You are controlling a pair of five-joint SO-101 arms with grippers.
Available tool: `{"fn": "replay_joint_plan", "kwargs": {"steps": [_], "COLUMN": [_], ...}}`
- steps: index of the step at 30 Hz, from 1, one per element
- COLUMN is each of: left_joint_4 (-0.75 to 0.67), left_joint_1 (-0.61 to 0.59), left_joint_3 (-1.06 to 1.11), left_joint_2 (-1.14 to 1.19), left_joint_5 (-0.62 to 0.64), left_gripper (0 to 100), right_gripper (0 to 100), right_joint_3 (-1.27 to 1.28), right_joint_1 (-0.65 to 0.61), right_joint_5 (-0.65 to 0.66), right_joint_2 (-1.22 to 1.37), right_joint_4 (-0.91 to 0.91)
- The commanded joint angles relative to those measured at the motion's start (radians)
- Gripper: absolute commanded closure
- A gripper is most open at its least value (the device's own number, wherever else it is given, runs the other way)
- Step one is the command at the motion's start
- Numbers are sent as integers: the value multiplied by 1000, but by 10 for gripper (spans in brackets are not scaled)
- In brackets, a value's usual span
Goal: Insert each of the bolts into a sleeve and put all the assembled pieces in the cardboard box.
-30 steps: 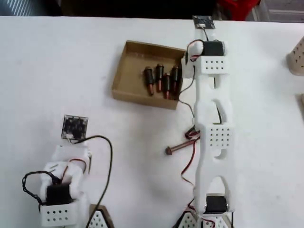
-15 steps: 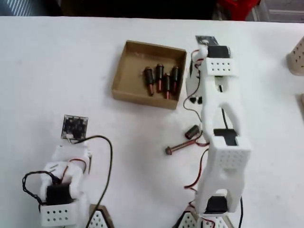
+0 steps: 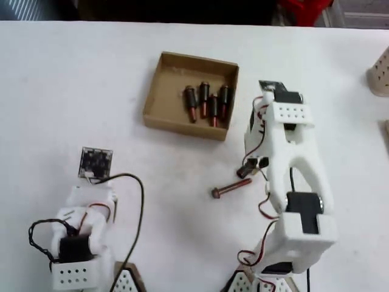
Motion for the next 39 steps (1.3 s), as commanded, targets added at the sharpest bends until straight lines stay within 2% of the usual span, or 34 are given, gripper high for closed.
{"fn": "replay_joint_plan", "kwargs": {"steps": [1,13,18,24,29,34,39], "left_joint_4": [5,5,5,0,0,0,0], "left_joint_1": [-15,-15,-15,-15,-15,-15,-15], "left_joint_3": [-3,-3,-3,-3,-3,-3,-3], "left_joint_2": [-15,-15,-15,-15,-15,-15,-15], "left_joint_5": [-12,-12,-12,-12,-12,-12,-12], "left_gripper": [973,973,973,973,973,973,973], "right_gripper": [981,981,978,878,894,901,903], "right_joint_3": [61,130,161,176,213,261,269], "right_joint_1": [-19,-124,-122,-120,-122,-124,-124], "right_joint_5": [-31,-219,-230,-233,-241,-338,-347], "right_joint_2": [-102,-62,-70,-70,-61,-61,-59], "right_joint_4": [-61,-130,-162,-165,-231,-320,-364]}}
